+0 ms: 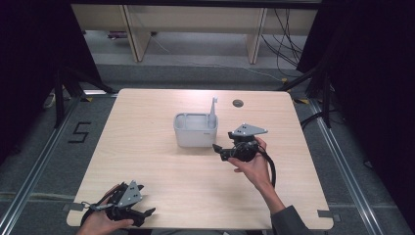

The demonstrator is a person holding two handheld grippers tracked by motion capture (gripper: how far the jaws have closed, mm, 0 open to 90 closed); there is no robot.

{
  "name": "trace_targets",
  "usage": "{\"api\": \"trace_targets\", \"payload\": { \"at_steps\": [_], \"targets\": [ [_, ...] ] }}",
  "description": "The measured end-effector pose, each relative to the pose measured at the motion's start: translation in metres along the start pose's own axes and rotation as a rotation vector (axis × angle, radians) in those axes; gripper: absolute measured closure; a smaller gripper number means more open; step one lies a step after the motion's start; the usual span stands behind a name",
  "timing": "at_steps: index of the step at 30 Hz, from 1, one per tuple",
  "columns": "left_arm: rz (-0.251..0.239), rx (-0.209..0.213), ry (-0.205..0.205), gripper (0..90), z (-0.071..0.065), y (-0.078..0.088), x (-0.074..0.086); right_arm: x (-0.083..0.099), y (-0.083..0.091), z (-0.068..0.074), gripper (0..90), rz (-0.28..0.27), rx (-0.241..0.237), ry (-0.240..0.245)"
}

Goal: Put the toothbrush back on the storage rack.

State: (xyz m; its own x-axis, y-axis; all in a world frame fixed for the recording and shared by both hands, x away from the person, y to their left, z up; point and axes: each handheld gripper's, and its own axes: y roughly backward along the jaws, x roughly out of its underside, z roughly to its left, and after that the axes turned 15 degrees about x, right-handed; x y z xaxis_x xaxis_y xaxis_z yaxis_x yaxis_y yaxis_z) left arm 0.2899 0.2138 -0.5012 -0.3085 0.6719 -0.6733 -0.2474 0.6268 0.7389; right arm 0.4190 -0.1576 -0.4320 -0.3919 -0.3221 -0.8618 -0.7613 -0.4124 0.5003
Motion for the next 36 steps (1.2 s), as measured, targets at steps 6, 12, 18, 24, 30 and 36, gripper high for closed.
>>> {"api": "trace_targets", "payload": {
  "at_steps": [6, 12, 18, 24, 30, 36],
  "targets": [
    [0.0, 0.0, 0.0, 16.3, 0.0, 0.0, 0.0, 0.007, 0.004, 0.005, 24.6, 0.0, -0.012, 0.009],
    [0.001, 0.0, 0.002, 16.3, 0.0, 0.0, 0.0, 0.016, 0.01, 0.009, 24.5, 0.015, -0.023, 0.021],
    [0.001, -0.001, 0.0, 16.2, 0.0, 0.0, 0.0, 0.025, 0.011, 0.011, 24.1, 0.012, -0.035, 0.038],
    [-0.001, -0.002, 0.001, 16.3, 0.0, 0.0, 0.0, 0.032, 0.016, 0.015, 24.0, 0.026, -0.044, 0.028],
    [-0.005, -0.002, 0.001, 16.3, 0.0, 0.0, 0.0, 0.039, 0.021, 0.016, 23.9, 0.029, -0.054, 0.033],
    [-0.004, -0.003, 0.002, 16.3, 0.0, 0.0, 0.0, 0.048, 0.025, 0.017, 24.0, 0.046, -0.063, 0.043]
  ]
}}
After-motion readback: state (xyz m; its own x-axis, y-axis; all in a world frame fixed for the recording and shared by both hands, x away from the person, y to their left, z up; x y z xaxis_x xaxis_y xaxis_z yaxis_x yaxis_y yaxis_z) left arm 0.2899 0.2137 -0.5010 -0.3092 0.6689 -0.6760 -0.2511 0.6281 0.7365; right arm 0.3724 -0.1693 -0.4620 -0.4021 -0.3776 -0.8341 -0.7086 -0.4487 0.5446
